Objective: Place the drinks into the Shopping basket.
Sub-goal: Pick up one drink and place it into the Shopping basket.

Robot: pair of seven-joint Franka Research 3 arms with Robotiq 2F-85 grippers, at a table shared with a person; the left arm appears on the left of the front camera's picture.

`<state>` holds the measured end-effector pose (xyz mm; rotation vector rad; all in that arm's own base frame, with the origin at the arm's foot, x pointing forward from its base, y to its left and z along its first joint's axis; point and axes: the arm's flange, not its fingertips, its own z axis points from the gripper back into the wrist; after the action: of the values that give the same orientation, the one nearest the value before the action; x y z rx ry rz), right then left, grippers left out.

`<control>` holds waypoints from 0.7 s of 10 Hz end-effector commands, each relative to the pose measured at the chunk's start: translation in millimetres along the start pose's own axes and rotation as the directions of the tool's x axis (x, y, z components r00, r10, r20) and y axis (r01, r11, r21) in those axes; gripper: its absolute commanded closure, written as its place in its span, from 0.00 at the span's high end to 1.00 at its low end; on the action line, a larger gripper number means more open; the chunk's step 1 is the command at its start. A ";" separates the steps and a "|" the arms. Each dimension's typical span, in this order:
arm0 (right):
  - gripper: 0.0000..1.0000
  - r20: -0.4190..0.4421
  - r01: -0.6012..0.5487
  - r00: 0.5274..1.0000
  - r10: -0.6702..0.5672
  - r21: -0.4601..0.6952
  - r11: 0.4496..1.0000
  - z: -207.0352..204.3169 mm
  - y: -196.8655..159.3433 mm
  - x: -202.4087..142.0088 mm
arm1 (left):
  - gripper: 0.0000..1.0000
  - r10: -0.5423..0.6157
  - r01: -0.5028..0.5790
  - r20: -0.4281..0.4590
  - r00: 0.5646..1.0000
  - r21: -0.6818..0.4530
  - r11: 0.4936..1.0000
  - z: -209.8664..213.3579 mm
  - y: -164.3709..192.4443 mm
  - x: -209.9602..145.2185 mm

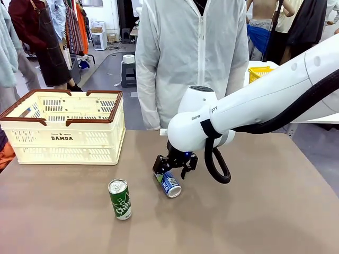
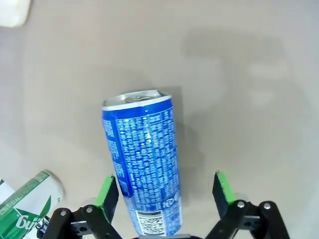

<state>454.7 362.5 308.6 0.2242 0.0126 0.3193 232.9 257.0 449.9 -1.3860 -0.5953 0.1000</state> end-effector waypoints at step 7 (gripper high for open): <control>1.00 0.000 -0.026 1.000 0.027 0.040 0.999 33.2 13.1 -5.3 | 1.00 -0.023 0.023 0.013 1.000 -0.021 1.000 1.1 -1.6 0.8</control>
<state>448.8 370.1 325.0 0.2348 0.0142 0.3300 232.9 257.0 449.9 -1.3861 -0.5953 0.1000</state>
